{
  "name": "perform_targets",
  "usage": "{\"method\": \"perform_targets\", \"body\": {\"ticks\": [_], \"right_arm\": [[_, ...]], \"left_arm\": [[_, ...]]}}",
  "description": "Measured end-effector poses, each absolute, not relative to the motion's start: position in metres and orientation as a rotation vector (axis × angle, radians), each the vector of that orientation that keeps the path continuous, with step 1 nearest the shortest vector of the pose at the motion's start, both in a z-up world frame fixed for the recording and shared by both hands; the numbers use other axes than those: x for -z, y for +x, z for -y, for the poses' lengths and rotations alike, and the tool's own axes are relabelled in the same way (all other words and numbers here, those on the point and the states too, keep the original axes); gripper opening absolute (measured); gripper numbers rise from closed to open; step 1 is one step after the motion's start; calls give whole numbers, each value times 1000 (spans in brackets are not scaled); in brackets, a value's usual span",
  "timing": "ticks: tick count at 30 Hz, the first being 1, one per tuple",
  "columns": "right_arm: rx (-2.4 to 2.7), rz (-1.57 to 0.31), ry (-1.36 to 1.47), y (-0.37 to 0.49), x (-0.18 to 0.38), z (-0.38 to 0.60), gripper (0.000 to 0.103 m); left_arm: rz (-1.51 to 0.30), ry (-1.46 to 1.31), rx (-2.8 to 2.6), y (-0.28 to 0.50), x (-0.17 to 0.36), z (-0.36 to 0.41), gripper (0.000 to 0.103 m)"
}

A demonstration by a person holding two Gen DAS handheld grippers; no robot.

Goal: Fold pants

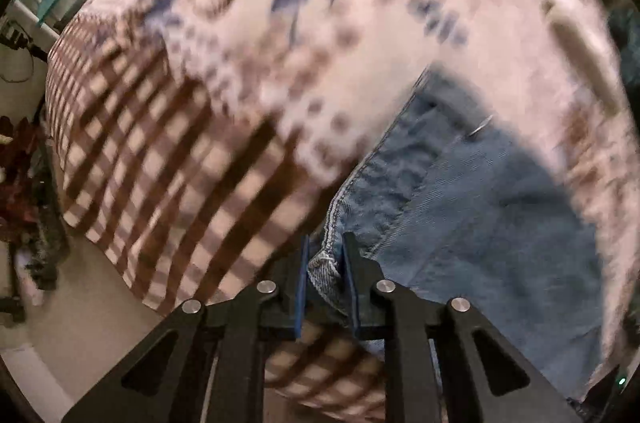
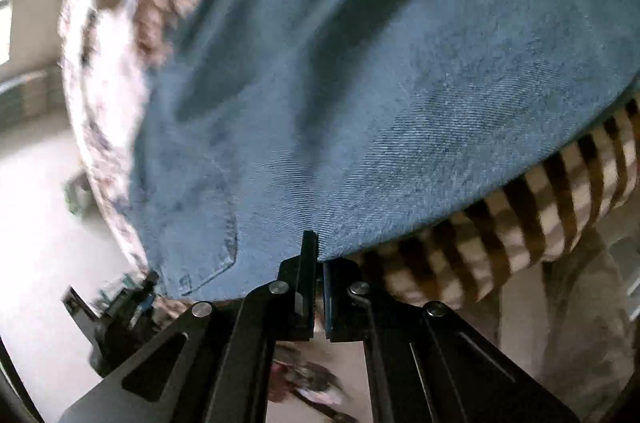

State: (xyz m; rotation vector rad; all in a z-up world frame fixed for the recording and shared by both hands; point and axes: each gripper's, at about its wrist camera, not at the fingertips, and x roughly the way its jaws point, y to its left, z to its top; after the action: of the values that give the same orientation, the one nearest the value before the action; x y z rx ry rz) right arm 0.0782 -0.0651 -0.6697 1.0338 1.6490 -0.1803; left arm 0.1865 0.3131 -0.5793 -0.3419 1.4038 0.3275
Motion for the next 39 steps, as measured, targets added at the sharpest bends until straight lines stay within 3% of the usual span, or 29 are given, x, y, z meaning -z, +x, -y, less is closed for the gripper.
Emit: {"method": "perform_targets", "body": {"ticks": [3,4,5,6,7,8,9,10,11,17,22,25,28,35,39], "right_arm": [[176,-1748,1093,80,715,68,6],[165,-1765,1114,86,719,70,11],[134,-1781,1124,89,716,73,14],[101,-1784,1115,91,712,75,31],[55,-1780,1077,94,698,78,57],[29,-1775,1046,97,688,83,71],[-12,-1763,1010,100,673,88,71],[-41,-1751,984,104,662,90,71],[-71,-1737,964,111,650,95,71],[-266,-1613,810,243,624,104,71],[-453,-1761,625,344,690,74,69],[-583,-1882,448,339,707,65,60],[-753,-1952,454,328,695,69,57],[-787,-1872,338,367,701,83,57],[-913,-1975,442,373,735,69,57]], "left_arm": [[-1438,-344,-353,189,587,-316,29],[-1440,-342,-368,190,583,-317,36],[-1438,-342,-380,189,572,-317,38],[-1433,-332,-388,190,564,-315,38],[-1429,-315,-393,188,557,-312,39],[-1422,-285,-400,187,548,-306,46],[-1405,-250,-398,187,536,-295,53],[-1394,-232,-391,189,529,-288,77],[-1376,-194,-370,193,520,-270,89],[-1379,-98,-231,238,526,-180,92],[-1461,-10,-202,276,579,-125,92],[-1505,-18,-224,277,599,-121,92],[-1513,-80,-253,276,604,-131,98],[-1525,-104,-287,276,608,-140,100],[-1534,-123,-295,276,615,-143,102]]}}
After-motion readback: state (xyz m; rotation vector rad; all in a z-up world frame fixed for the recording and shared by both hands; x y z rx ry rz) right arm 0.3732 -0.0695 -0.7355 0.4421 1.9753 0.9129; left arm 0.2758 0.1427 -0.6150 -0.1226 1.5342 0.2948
